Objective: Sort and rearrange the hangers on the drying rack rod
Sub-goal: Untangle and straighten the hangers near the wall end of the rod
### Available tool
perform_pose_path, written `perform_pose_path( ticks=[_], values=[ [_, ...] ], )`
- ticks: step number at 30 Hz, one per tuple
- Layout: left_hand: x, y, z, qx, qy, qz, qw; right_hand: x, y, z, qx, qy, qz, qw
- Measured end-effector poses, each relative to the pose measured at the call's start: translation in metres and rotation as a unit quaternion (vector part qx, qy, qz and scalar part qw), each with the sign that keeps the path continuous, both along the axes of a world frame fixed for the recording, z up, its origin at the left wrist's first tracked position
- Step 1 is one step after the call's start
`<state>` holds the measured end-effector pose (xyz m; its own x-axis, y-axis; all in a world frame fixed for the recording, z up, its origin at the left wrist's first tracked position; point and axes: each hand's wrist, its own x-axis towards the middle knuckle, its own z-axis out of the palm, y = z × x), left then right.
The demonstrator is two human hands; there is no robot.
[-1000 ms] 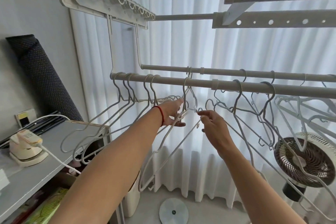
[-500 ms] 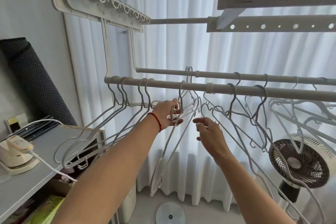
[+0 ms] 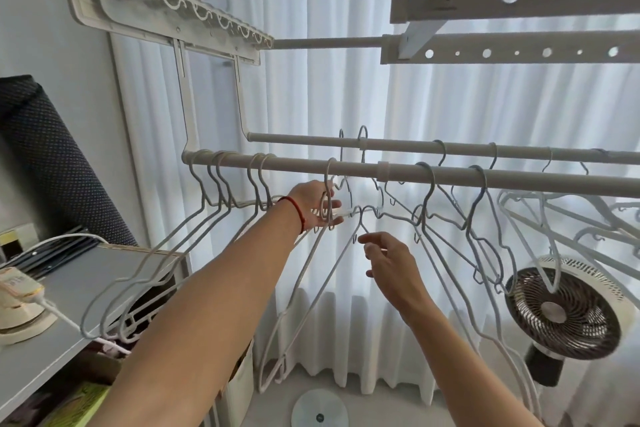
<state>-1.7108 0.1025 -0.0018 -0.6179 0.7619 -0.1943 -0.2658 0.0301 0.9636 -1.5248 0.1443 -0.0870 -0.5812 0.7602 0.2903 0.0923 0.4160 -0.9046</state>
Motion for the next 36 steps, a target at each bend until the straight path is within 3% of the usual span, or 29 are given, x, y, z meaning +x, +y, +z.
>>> perform_pose_path(
  ticks=[15, 21, 36],
  values=[
    [0.003, 0.001, 0.007, 0.027, 0.039, 0.012, 0.999, 0.002, -0.005, -0.004, -0.001, -0.023, 0.020, 1.000],
    [0.007, -0.004, -0.009, -0.052, 0.070, 0.018, 0.996, 0.008, -0.011, -0.006, 0.000, -0.023, 0.018, 1.000],
    [0.042, -0.150, -0.055, -0.096, 0.144, -0.047, 0.984, 0.015, -0.077, -0.022, 0.012, -0.067, -0.006, 0.998]
  ],
)
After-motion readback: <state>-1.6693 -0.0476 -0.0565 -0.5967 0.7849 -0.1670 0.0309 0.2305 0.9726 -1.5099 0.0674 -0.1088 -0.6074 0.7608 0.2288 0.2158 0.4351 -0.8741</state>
